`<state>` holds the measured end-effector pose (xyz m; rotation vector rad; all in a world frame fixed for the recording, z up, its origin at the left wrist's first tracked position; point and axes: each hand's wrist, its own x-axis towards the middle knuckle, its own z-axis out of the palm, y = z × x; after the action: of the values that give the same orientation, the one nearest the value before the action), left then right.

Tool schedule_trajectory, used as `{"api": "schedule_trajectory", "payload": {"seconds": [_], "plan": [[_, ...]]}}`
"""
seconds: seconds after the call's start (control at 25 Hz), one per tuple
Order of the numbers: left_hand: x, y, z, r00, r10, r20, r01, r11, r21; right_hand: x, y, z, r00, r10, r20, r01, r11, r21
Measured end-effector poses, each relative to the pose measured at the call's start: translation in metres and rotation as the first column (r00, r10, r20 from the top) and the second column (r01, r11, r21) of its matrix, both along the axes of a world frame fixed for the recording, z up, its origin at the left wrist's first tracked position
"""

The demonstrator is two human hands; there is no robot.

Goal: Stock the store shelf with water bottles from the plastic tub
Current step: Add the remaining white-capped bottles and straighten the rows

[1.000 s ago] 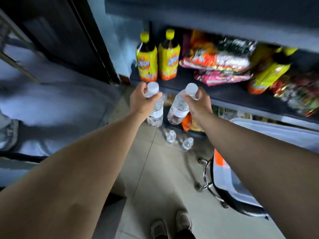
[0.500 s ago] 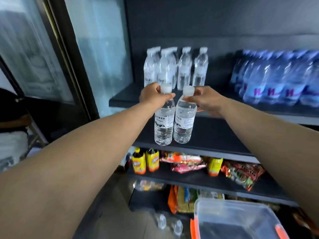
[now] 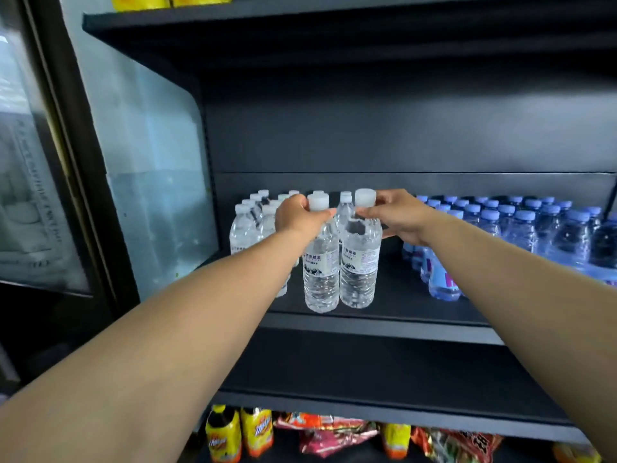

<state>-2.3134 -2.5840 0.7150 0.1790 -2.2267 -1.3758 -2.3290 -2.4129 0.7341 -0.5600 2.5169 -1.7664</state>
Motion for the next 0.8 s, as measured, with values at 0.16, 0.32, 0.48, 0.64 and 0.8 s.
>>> {"api": "schedule_trajectory", "payload": {"seconds": [0.16,0.32,0.48,0.64,0.8], "plan": [[-0.067,-0.003,-0.026,0.997,0.039,0.063,-0.038,0.999,-0.026,-0.070,0.002,-0.025,0.998,-0.010,0.064,0.010,1.000,-0.007],[-0.119,-0.011,-0.053,0.990,0.106,0.097,-0.107,0.994,0.002,-0.125,-0.006,-0.053,0.997,-0.016,0.082,0.016,1.000,0.003],[-0.165,-0.013,-0.054,0.992,0.075,0.106,-0.077,0.997,0.019,-0.172,-0.016,-0.063,0.997,0.019,0.079,-0.012,0.997,-0.080],[-0.186,-0.017,-0.055,0.992,0.094,0.087,-0.101,0.992,0.079,-0.198,-0.023,-0.074,0.987,0.118,0.106,-0.095,0.976,-0.197],[-0.188,-0.015,-0.057,0.990,0.081,0.112,-0.084,0.996,0.023,-0.206,-0.017,-0.100,0.994,0.111,0.007,-0.107,0.967,-0.231]]}}
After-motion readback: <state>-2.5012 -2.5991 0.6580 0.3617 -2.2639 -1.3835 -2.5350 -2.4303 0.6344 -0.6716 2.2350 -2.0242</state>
